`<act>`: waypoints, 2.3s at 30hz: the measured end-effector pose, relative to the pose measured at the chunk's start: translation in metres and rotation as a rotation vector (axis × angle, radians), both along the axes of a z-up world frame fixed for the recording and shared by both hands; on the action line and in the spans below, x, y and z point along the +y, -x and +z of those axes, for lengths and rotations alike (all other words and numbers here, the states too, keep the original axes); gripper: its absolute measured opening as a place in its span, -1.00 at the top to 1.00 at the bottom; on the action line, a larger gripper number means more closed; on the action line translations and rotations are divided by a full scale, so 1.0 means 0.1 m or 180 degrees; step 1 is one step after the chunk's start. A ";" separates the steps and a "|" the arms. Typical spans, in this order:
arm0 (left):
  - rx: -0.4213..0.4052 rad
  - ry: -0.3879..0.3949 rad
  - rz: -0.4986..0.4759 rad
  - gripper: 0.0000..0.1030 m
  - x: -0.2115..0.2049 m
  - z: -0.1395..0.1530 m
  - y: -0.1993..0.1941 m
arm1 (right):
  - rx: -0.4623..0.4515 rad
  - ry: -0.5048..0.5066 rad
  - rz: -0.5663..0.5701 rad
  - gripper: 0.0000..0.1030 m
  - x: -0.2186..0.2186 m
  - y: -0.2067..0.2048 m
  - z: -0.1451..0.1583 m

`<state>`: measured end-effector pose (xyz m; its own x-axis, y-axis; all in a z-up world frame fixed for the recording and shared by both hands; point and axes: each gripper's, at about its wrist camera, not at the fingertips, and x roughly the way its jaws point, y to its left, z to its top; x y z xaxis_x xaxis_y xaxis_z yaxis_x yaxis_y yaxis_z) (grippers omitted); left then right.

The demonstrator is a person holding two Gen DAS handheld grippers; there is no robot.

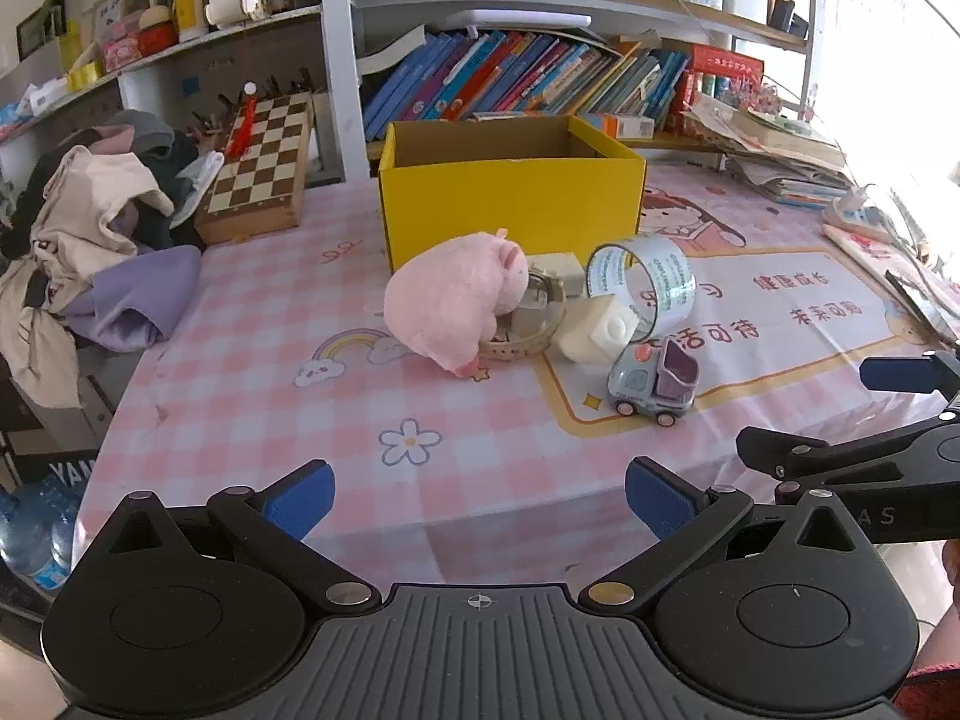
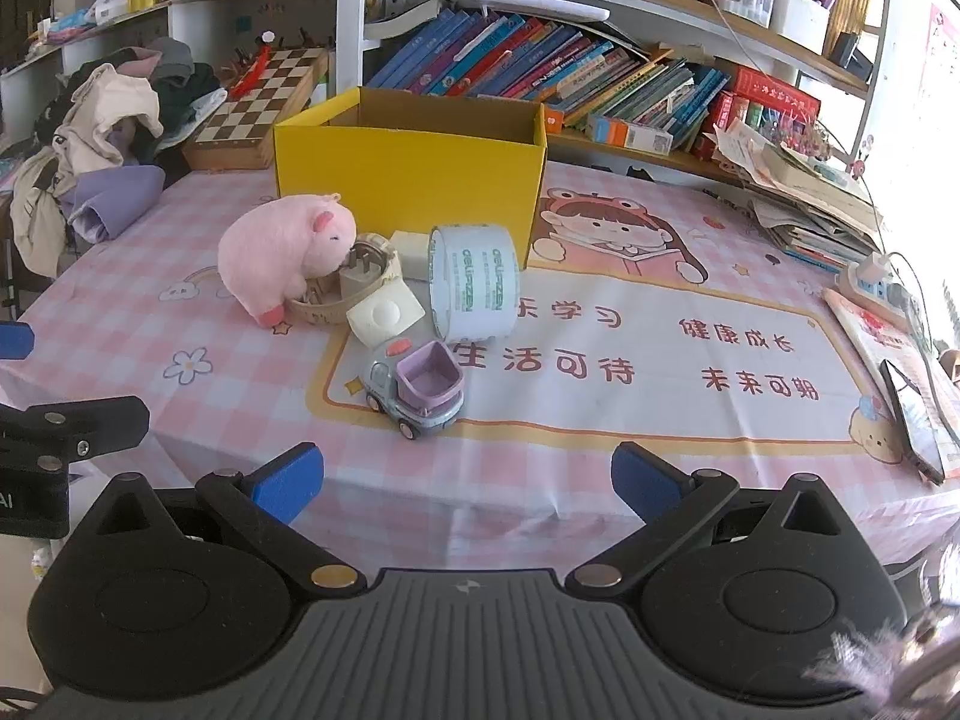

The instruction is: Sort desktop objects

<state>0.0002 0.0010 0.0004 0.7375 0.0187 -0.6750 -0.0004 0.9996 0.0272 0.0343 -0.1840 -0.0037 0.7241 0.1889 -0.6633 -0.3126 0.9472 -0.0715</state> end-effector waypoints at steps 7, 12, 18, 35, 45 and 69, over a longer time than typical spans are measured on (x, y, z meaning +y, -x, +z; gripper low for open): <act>0.0055 -0.0008 0.0044 -1.00 -0.05 -0.03 0.02 | 0.0000 0.0016 0.0012 -1.00 0.02 0.01 0.00; 0.0062 -0.0019 0.0053 -1.00 -0.11 -0.06 0.04 | 0.0000 0.0027 0.0021 -1.00 0.04 0.01 0.00; 0.0058 -0.0005 0.0033 -1.00 -0.06 -0.07 0.04 | -0.0001 0.0041 0.0032 -1.00 0.06 0.02 0.00; 0.0099 -0.0004 0.0009 -1.00 0.00 -0.04 0.04 | -0.0012 0.0052 0.0034 -1.00 0.05 0.02 0.00; 0.0107 -0.0012 0.0003 -1.00 0.00 -0.04 0.02 | -0.0021 0.0052 0.0027 -1.00 0.04 0.01 -0.01; 0.0135 -0.0018 0.0004 -1.00 -0.01 -0.06 0.02 | -0.0009 0.0066 0.0031 -1.00 0.05 0.00 -0.01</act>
<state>-0.0015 0.0002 -0.0060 0.7082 0.0234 -0.7056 -0.0002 0.9995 0.0329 0.0341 -0.1792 -0.0043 0.7241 0.1824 -0.6651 -0.3217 0.9424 -0.0919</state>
